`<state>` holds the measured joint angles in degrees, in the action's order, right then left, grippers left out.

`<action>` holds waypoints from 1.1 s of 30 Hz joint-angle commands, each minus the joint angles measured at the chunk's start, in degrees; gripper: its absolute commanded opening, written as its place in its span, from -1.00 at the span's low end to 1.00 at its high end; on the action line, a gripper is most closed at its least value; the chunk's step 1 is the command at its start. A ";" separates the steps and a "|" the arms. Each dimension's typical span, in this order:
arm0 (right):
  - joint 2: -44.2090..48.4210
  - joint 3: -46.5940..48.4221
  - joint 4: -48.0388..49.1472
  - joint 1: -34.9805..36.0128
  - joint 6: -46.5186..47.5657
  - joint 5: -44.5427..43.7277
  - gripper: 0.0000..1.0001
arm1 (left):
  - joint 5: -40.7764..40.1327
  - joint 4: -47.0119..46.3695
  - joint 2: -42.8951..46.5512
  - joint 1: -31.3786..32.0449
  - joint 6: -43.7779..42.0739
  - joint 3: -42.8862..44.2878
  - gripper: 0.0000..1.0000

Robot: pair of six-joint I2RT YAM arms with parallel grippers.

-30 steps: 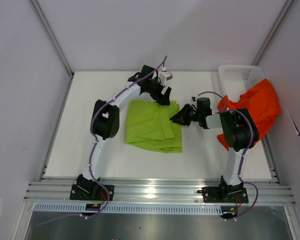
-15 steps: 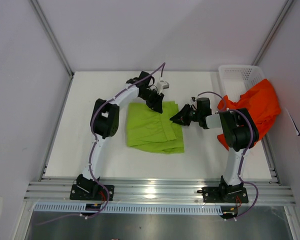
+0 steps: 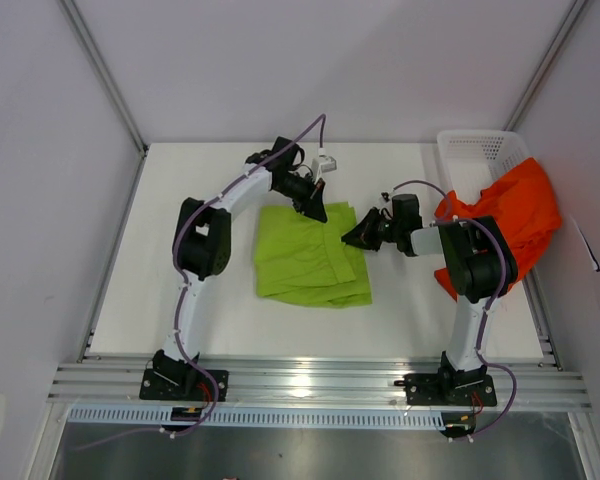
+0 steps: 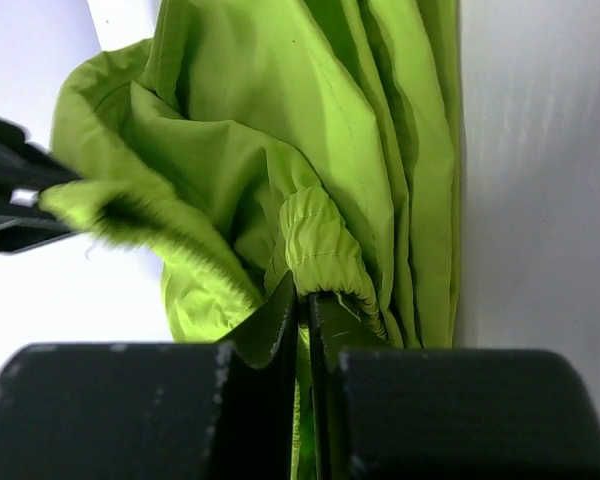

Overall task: Fold and stack the shorts
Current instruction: Fold the shorts

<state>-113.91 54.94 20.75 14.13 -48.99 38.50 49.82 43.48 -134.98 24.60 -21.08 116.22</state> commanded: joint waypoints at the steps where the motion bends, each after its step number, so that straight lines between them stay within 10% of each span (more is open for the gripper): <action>1: 1.58 2.80 -0.80 0.81 4.07 -1.76 -0.90 | 7.99 1.25 5.86 -0.17 -3.70 0.23 -1.00; 22: -12.38 20.64 -0.36 4.59 4.17 10.80 -0.85 | 1.95 4.42 1.48 -0.69 -3.18 2.86 -0.99; 27: -13.20 21.44 -2.82 3.98 4.69 9.24 0.00 | -0.95 2.05 0.16 -0.69 -0.81 2.60 -0.99; 33: -7.39 20.74 -6.69 2.57 6.19 6.07 0.37 | -3.68 0.46 -0.81 -0.69 0.69 2.25 -1.00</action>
<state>-126.39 74.72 15.86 17.32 -44.73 47.37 48.64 46.02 -134.28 23.07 -21.63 117.23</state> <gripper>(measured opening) 0.652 0.023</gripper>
